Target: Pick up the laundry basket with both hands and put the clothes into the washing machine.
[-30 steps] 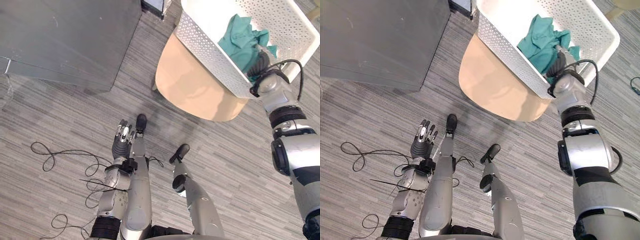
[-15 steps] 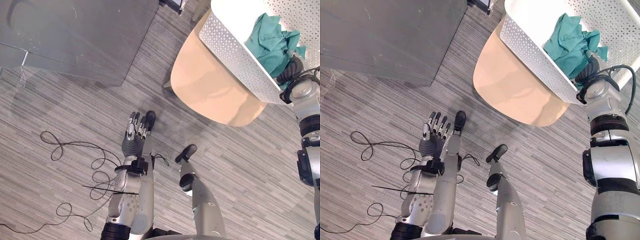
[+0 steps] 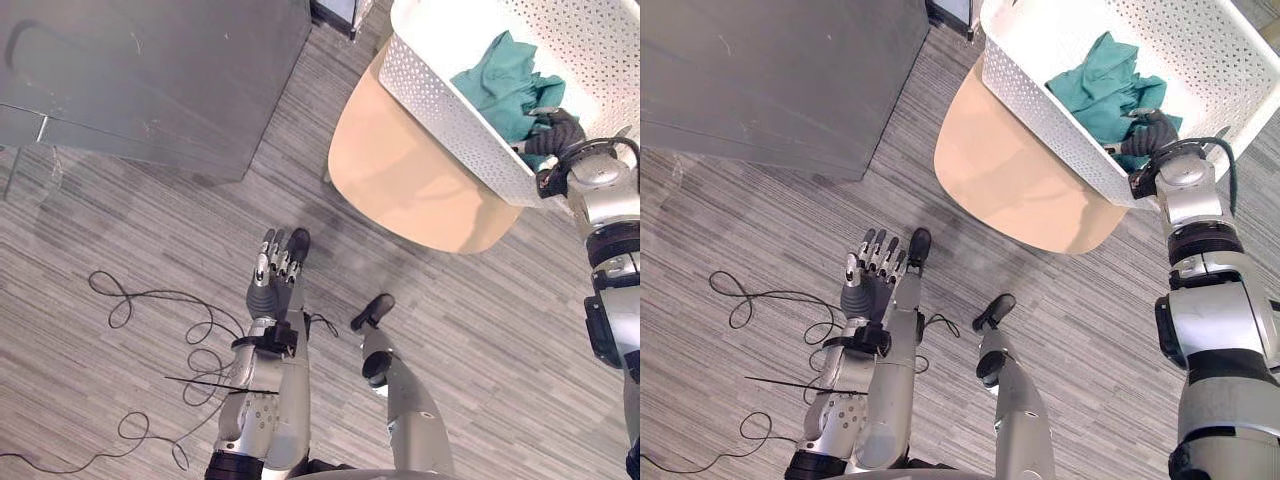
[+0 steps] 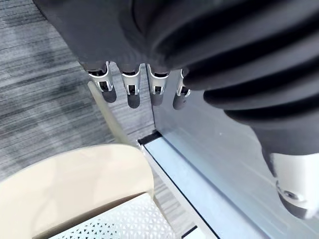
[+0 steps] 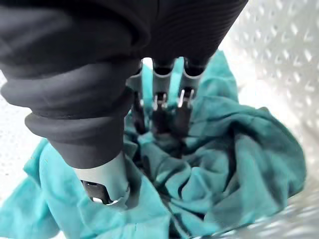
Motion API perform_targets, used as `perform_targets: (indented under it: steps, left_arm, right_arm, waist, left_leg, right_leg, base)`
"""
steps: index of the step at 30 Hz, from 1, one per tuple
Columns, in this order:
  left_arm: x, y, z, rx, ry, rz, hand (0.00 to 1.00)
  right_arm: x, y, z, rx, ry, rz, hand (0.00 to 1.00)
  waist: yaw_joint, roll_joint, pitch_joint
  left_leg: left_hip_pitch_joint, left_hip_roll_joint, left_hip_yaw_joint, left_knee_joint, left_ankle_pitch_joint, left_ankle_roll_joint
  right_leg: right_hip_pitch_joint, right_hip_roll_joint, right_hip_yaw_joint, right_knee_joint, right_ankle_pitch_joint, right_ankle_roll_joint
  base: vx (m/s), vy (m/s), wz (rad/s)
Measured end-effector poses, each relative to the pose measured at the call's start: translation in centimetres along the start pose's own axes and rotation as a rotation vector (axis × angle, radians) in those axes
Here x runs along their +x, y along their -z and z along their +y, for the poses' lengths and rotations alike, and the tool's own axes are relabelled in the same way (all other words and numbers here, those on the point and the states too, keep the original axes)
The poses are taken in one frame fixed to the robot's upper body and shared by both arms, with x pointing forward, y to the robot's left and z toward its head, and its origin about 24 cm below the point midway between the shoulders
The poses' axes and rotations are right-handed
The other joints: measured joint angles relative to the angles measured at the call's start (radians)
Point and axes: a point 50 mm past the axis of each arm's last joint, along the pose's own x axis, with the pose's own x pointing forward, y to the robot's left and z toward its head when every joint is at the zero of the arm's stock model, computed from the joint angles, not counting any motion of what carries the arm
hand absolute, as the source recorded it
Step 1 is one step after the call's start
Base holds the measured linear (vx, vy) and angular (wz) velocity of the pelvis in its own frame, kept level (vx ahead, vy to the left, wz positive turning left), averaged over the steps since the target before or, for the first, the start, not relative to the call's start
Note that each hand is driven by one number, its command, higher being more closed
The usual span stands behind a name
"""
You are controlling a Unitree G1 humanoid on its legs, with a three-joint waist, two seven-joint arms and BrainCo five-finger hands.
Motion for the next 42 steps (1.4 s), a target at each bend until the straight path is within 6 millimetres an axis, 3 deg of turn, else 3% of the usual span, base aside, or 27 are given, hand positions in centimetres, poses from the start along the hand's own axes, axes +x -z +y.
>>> perform_targets:
  steps: [10, 16, 23, 27, 38, 42]
  left_arm:
    - [-0.1, 0.0, 0.3, -0.018, 0.006, 0.006, 0.0]
    - [-0.1, -0.3, 0.8, 0.015, 0.009, 0.013, 0.0]
    - [-0.2, -0.7, 1.2, 0.064, 0.023, 0.031, 0.0]
    - [-0.3, -1.0, 1.5, 0.096, 0.033, 0.039, 0.0]
    - [0.2, -1.2, 1.2, 0.107, 0.037, 0.034, 0.0]
    - [0.1, -1.9, 1.6, 0.201, 0.03, 0.026, 0.0]
  right_arm:
    - [0.5, -0.3, 3.0, 0.176, -0.059, -0.035, 1.0]
    - [0.9, -1.6, 3.9, 0.305, -0.008, -0.075, 1.0]
    - [1.1, -4.5, 2.5, 0.477, 0.069, -0.179, 1.0]
    - [1.0, -6.2, 1.5, 0.521, 0.097, -0.232, 1.0]
    - [0.9, -7.0, 0.5, 0.594, 0.176, -0.256, 1.0]
    - [-0.1, -10.5, 0.1, 0.624, 0.169, -0.415, 1.0]
  waist:
    - [0.003, 0.0, -0.001]
    - [-0.001, -0.002, 0.0]
    - [-0.021, -0.023, 0.009]
    - [-0.046, -0.056, 0.025]
    - [-0.065, -0.078, 0.036]
    - [-0.086, -0.088, 0.063]
  left_leg:
    - [-0.016, 0.029, -0.053, 0.079, -0.035, -0.013]
    - [0.015, 0.042, -0.053, 0.098, -0.04, -0.014]
    - [0.055, 0.049, -0.045, 0.098, -0.04, -0.013]
    - [0.059, 0.049, -0.043, 0.096, -0.04, -0.013]
    - [0.062, 0.049, -0.026, 0.094, -0.041, -0.011]
    - [0.122, 0.057, -0.002, 0.096, -0.053, -0.012]
  right_leg:
    - [0.036, 0.033, -0.028, 0.019, -0.018, -0.013]
    - [0.063, 0.036, -0.026, 0.044, -0.027, -0.018]
    - [0.095, 0.047, -0.006, 0.028, -0.02, -0.026]
    - [0.1, 0.049, -0.003, 0.018, -0.012, -0.022]
    - [0.12, 0.063, 0.02, -0.046, 0.035, -0.027]
    - [0.165, 0.064, 0.042, -0.045, 0.035, -0.027]
  base:
    - [0.09, -0.026, 0.03]
    - [0.05, -0.015, -0.01]
    - [0.04, -0.035, -0.06]
    - [0.07, -0.039, -0.01]
    - [0.09, -0.015, -0.04]
    - [0.11, 0.009, -0.09]
